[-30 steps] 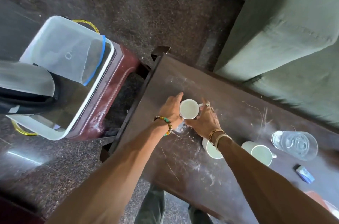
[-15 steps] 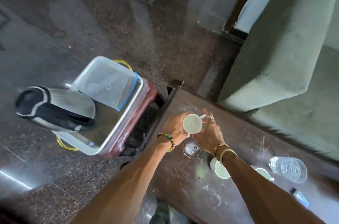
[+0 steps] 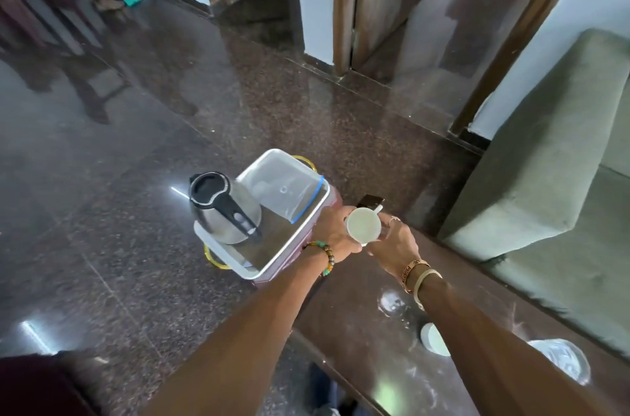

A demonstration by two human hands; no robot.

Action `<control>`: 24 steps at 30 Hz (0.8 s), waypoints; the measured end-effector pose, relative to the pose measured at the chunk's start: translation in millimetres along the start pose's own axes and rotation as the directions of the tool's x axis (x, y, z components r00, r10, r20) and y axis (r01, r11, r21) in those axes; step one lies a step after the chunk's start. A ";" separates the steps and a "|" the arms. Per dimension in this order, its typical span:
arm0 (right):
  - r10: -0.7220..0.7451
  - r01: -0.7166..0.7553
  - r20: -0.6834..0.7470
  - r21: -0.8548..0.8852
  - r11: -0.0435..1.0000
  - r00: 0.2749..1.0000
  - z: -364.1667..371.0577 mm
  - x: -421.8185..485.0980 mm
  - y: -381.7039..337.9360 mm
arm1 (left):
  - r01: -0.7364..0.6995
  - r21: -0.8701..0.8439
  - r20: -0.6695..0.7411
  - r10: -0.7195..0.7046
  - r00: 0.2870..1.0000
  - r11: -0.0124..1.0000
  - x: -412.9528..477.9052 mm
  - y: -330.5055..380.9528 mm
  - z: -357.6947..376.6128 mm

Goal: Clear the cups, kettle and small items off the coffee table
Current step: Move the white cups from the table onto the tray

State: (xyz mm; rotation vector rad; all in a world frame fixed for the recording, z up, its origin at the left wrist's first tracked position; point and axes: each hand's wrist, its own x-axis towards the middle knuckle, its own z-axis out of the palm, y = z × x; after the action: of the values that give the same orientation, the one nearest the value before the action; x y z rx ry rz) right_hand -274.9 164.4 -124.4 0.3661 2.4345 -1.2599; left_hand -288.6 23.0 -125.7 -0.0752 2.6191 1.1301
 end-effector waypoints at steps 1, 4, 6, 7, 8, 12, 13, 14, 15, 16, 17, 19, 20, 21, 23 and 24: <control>-0.005 0.005 0.014 0.019 1.000 1.000 4.2 -8.4 -4.1 | 0.019 0.001 0.004 -0.019 1.000 1.000 -8.2 -1.7 -5.7; -0.013 0.011 0.058 0.036 0.999 0.998 11.5 -21.8 -19.2 | 0.081 -0.044 0.032 -0.080 0.996 0.996 -22.4 -6.7 -24.4; -0.035 0.033 0.064 0.045 0.998 0.997 10.4 -25.7 -37.4 | 0.118 -0.114 0.030 -0.115 0.993 0.986 -25.9 -4.9 -41.3; -0.049 0.046 0.063 0.050 0.998 0.997 9.7 -26.9 -47.8 | 0.125 -0.164 0.016 -0.124 0.992 0.978 -26.9 -3.2 -50.4; -0.058 0.055 0.056 0.059 0.997 0.997 8.9 -27.2 -58.7 | 0.131 -0.211 0.002 -0.134 0.991 0.969 -26.3 -1.3 -59.5; -0.070 0.065 0.037 0.116 0.991 0.997 13.4 -21.1 -94.5 | 0.207 -0.345 0.033 -0.209 0.977 0.915 -16.4 -0.6 -90.5; -0.070 0.066 0.035 0.120 0.991 0.997 17.3 -17.3 -100.3 | 0.232 -0.374 0.050 -0.230 0.972 0.898 -11.5 -4.6 -96.9; -0.070 0.065 0.034 0.119 0.991 0.997 21.4 -14.2 -104.1 | 0.251 -0.396 0.064 -0.246 0.967 0.883 -6.7 -9.8 -101.5; -0.068 0.063 0.037 0.116 0.991 0.997 28.2 -9.3 -107.4 | 0.270 -0.408 0.079 -0.262 0.962 0.872 -0.5 -17.1 -106.0; -0.060 0.055 0.041 0.114 0.992 0.997 36.3 -3.9 -109.5 | 0.288 -0.413 0.094 -0.274 0.957 0.864 5.4 -25.2 -109.7; -0.049 0.045 0.039 0.112 0.993 0.998 46.2 3.3 -110.9 | 0.300 -0.414 0.107 -0.281 0.954 0.859 12.8 -34.7 -112.2; -0.016 0.012 0.028 0.121 0.993 0.999 65.7 17.0 -113.0 | 0.323 -0.412 0.131 -0.295 0.946 0.852 28.0 -52.7 -115.6; 0.005 -0.008 0.024 0.125 0.992 1.000 75.9 26.0 -116.7 | 0.339 -0.408 0.149 -0.305 0.941 0.847 38.2 -61.4 -119.2; 0.020 -0.022 0.021 0.119 0.993 1.000 84.7 35.5 -122.1 | 0.351 -0.403 0.164 -0.311 0.936 0.845 49.1 -68.5 -123.8; 0.037 -0.037 0.005 0.115 0.993 0.999 100.5 56.6 -136.8 | 0.363 -0.386 0.188 -0.313 0.931 0.848 72.3 -81.2 -139.3; 0.034 -0.033 -0.007 0.124 0.992 0.999 104.7 65.8 -145.0 | 0.356 -0.383 0.194 -0.302 0.933 0.852 83.4 -83.7 -148.1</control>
State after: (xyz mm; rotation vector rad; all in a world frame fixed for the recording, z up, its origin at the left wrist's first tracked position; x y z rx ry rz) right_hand -369.0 0.1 -103.6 0.4460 2.3539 -1.4017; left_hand -390.7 -136.1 -111.7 -0.5047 2.1051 1.4786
